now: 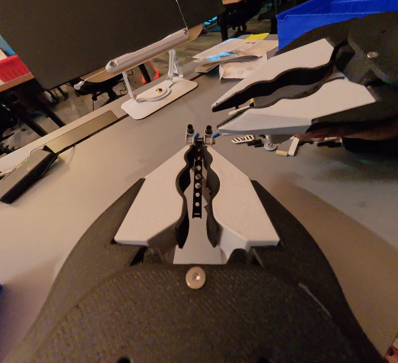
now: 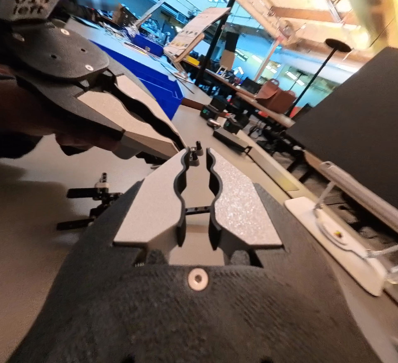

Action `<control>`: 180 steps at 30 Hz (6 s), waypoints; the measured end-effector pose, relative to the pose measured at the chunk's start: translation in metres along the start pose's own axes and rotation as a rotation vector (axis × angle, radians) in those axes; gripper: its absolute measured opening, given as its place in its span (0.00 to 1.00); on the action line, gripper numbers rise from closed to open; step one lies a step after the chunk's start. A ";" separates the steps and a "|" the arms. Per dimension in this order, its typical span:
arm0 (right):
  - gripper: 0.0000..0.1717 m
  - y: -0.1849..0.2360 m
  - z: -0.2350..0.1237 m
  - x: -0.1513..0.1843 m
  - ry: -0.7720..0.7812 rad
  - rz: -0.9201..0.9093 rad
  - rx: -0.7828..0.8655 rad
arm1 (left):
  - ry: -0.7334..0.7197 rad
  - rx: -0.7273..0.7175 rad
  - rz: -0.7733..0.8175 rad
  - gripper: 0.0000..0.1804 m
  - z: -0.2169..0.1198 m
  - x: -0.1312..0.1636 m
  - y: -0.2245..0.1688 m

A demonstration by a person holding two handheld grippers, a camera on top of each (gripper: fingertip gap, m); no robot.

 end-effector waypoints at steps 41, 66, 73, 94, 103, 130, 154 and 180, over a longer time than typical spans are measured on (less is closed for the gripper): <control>0.01 -0.001 -0.023 -0.020 -0.279 0.075 -0.264 | -0.152 0.899 -1.043 0.14 -0.003 0.009 0.011; 0.00 0.009 -0.030 -0.040 -0.397 0.105 -0.263 | -0.098 0.151 -0.655 0.03 0.000 0.017 0.008; 0.00 -0.014 -0.031 -0.015 -0.266 0.019 -0.020 | -0.208 0.257 -0.603 0.03 -0.016 -0.011 0.008; 0.01 0.004 -0.031 -0.023 -0.326 -0.062 -0.057 | -0.292 0.606 -0.870 0.08 -0.016 -0.014 -0.009; 0.01 0.005 -0.033 -0.021 -0.348 -0.054 -0.069 | -0.288 0.669 -0.925 0.03 -0.013 -0.011 -0.011; 0.00 0.020 -0.036 -0.038 -0.274 -0.262 -0.047 | -0.185 0.319 -0.804 0.02 -0.016 -0.013 -0.013; 0.15 -0.134 -0.113 0.095 0.521 0.600 0.362 | -0.227 0.401 -0.881 0.02 -0.008 0.004 0.003; 0.22 -0.140 -0.153 0.077 0.531 0.663 0.248 | -0.258 0.474 -0.674 0.02 0.000 -0.064 -0.030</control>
Point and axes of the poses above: each gripper's, where its closed fingertips meet, z out along the fingers, x out of its underside, y = z × x across the jaws, the point moved 10 cm from there along -z, back along the fingers, and after that the axes turned 4 degrees about -x, right-handed, at the moved point
